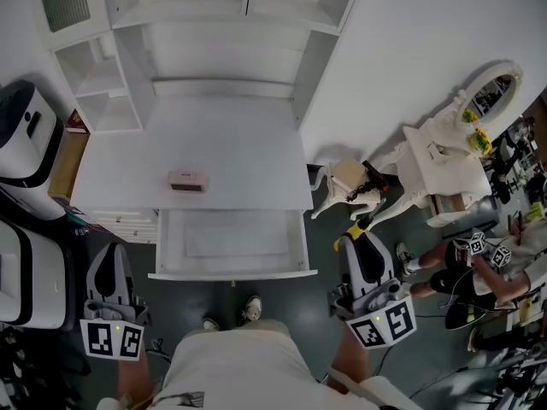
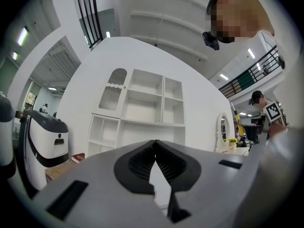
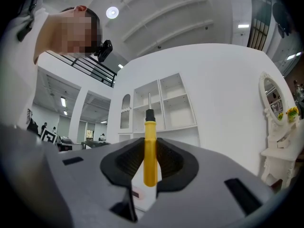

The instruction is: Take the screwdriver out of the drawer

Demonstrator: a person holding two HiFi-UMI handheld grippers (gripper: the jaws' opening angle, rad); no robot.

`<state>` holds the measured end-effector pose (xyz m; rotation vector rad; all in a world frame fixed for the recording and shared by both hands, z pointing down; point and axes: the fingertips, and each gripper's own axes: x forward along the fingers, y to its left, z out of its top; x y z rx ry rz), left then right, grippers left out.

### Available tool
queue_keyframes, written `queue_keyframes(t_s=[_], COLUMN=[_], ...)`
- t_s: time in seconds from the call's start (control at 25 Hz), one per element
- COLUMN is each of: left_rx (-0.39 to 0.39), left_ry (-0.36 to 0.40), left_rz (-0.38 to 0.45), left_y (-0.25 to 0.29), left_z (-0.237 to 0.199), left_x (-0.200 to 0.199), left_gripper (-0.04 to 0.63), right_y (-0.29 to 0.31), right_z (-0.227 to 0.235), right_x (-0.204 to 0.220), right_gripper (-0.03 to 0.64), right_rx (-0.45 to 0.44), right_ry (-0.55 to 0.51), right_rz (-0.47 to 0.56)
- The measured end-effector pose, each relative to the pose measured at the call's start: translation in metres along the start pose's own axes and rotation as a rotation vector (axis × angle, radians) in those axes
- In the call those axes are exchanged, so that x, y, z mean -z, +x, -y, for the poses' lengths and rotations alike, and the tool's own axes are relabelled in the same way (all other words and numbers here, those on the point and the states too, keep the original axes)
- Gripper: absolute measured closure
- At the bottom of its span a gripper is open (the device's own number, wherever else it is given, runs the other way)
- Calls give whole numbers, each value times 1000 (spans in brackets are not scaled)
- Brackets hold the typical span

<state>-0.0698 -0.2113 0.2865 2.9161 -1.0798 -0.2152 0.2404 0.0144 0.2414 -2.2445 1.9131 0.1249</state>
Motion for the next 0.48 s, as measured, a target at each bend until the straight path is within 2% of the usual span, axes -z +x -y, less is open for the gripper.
queue_keyframes(t_s=[0.48], left_rx=[-2], left_ry=[-11], left_rz=[-18], left_y=[3], left_z=[11], left_x=[7], left_gripper=[580], right_y=[4], right_z=[6], right_x=[7], right_gripper=[528], right_rx=[-16], right_ry=[4], right_rz=[-18])
